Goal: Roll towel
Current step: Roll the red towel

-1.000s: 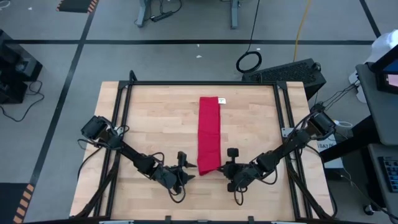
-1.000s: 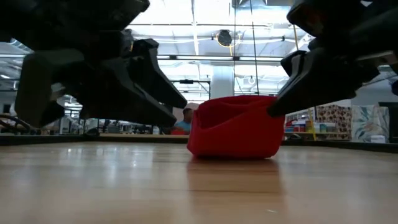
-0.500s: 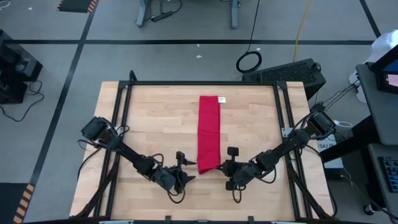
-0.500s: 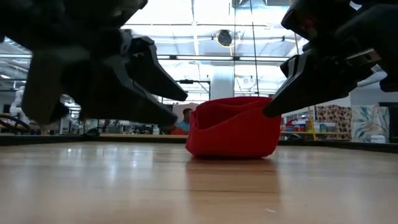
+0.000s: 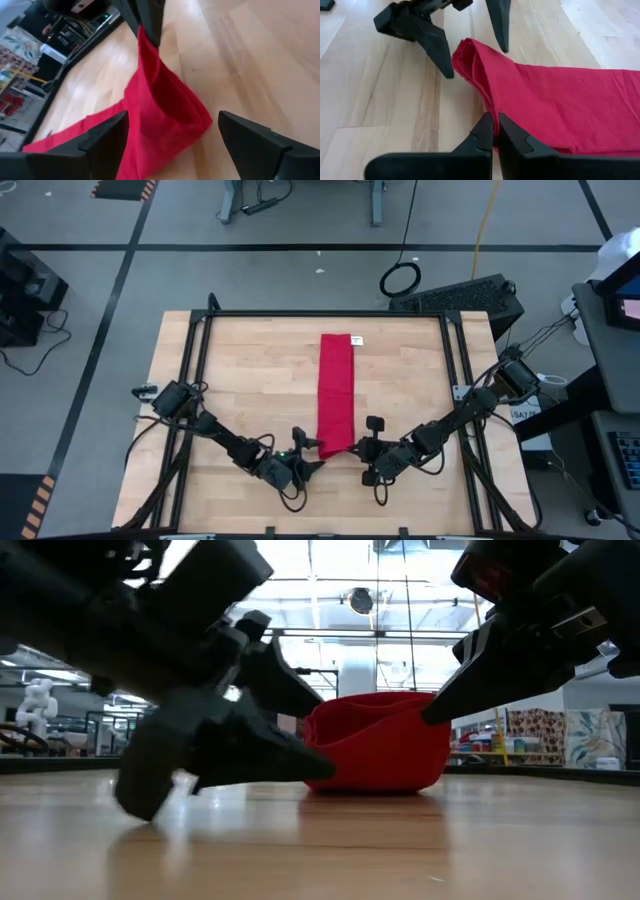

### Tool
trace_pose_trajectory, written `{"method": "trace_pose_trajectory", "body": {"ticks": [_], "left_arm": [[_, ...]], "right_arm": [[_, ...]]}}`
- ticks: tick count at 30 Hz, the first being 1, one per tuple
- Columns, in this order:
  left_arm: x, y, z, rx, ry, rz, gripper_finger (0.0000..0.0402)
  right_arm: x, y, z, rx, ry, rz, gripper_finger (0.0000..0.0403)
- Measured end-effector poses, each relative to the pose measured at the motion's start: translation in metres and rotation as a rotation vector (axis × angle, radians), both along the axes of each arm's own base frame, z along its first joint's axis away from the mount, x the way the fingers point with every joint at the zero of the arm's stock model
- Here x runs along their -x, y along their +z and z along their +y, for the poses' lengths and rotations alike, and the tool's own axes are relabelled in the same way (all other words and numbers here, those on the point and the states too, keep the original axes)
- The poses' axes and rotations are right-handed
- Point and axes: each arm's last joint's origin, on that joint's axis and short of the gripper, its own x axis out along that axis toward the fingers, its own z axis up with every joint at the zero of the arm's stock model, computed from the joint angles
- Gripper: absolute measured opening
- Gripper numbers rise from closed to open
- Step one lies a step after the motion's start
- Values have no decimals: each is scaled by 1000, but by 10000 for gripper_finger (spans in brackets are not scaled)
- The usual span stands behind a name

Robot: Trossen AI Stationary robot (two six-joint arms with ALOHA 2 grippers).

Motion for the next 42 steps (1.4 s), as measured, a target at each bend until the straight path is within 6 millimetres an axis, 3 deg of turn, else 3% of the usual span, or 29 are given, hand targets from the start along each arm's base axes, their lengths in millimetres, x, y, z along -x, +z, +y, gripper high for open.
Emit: {"method": "trace_pose_trajectory", "body": {"ticks": [12,29,34,42], "left_arm": [[-3,1,-1,-27,26,-1,203],[3,3,-11,-70,53,-37,14],[3,6,-12,-59,56,-50,16],[2,26,-14,142,15,-107,11]], "right_arm": [[1,-1,0,-17,-17,6,1],[1,-2,-1,-28,-31,15,1],[2,-2,0,-28,-27,14,1],[-1,1,4,-129,9,-7,2]]}}
